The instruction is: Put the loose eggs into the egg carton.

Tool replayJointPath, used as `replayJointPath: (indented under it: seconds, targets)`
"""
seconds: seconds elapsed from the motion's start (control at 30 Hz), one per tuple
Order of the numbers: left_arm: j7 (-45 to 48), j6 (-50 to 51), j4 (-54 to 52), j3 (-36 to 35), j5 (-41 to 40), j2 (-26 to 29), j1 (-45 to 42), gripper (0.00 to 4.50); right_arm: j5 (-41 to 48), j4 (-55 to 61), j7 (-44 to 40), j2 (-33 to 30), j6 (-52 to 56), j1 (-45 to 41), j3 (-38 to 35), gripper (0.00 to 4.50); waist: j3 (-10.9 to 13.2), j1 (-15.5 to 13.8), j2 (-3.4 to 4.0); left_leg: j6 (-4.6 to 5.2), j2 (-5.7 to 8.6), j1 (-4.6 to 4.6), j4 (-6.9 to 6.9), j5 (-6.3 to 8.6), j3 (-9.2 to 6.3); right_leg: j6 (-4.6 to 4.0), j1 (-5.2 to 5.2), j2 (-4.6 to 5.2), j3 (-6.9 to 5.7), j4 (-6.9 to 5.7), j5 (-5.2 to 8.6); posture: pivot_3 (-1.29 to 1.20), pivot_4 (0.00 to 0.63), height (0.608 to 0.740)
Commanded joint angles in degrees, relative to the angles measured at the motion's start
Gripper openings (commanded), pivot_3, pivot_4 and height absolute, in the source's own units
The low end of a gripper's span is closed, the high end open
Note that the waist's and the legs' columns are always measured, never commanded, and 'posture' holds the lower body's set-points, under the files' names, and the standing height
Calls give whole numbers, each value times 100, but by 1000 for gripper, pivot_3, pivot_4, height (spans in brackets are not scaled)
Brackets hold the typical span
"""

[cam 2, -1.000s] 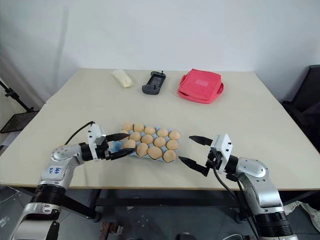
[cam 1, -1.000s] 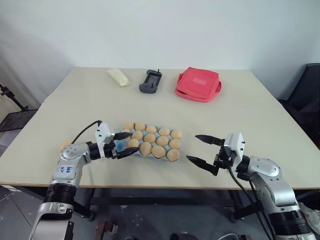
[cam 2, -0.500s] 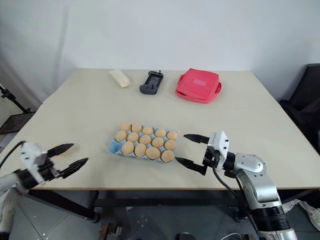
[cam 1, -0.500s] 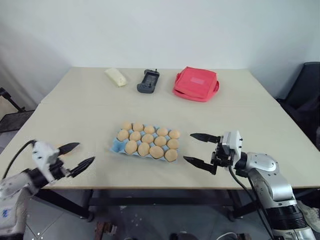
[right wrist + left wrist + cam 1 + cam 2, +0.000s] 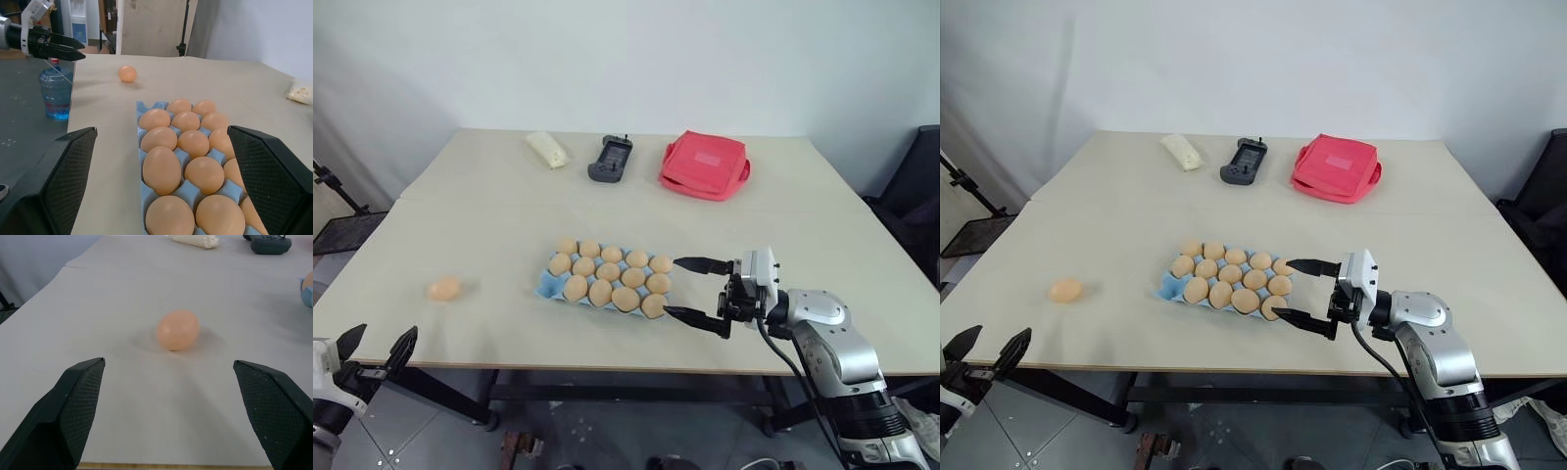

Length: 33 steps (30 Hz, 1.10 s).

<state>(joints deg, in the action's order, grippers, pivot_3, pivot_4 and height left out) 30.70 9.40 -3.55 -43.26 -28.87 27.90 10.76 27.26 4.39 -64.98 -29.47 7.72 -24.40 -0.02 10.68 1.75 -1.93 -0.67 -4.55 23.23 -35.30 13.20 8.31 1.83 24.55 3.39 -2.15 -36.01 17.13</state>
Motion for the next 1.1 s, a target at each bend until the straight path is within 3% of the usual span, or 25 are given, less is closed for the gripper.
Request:
replayJointPath:
  seconds: [0.03, 0.37, 0.6, 0.7, 0.9, 1.1]
  targets:
    - [-96, -30, 220, 179, 76, 261, -407, 4489, 56, 111, -61, -61, -75, -88, -54, 4500, 0, -13, 0, 0, 0, 0, 4, 0, -1, 10, 0, 0, -2, 1, -6, 0, 150, 740]
    - [3, -603, 2447, 1210, 896, 989, -2228, 4489, -44, 182, -18, -1, -152, -41, 35, 4500, 0, 15, 0, -1, 0, -1, 10, -1, 5, 33, 3, -5, -6, -2, -18, 0, 150, 740]
    - [134, -927, 3652, 1580, 1086, 1079, -3069, 4489, -28, 217, 72, -30, -112, -14, 38, 4500, -1, 3, -1, 14, 0, 0, 10, -10, 9, 35, 5, -7, -14, -3, -20, 0, 150, 740]
    - [239, -1074, 3844, 1658, 1085, 1067, -3181, 3872, -66, 167, 59, 8, -207, 66, 84, 4500, -1, 3, -1, 14, -1, 0, 10, -10, 10, 35, 5, -8, -15, -3, -20, 0, 150, 740]
    - [356, -1056, 3734, 1590, 851, 1008, -3291, 2092, -127, 56, 39, 35, -389, 117, 91, 4500, -1, -4, -1, 12, -1, 0, 8, -11, 9, 36, 6, -8, -16, -10, -20, 0, 150, 740]
    - [1117, -772, 2424, 2112, 514, 828, -3325, 1932, -124, 92, 136, -114, -372, 319, -82, 4500, -2, -33, -4, 11, 0, 1, 6, -11, 8, 36, 3, -6, -17, -10, -20, 0, 150, 740]
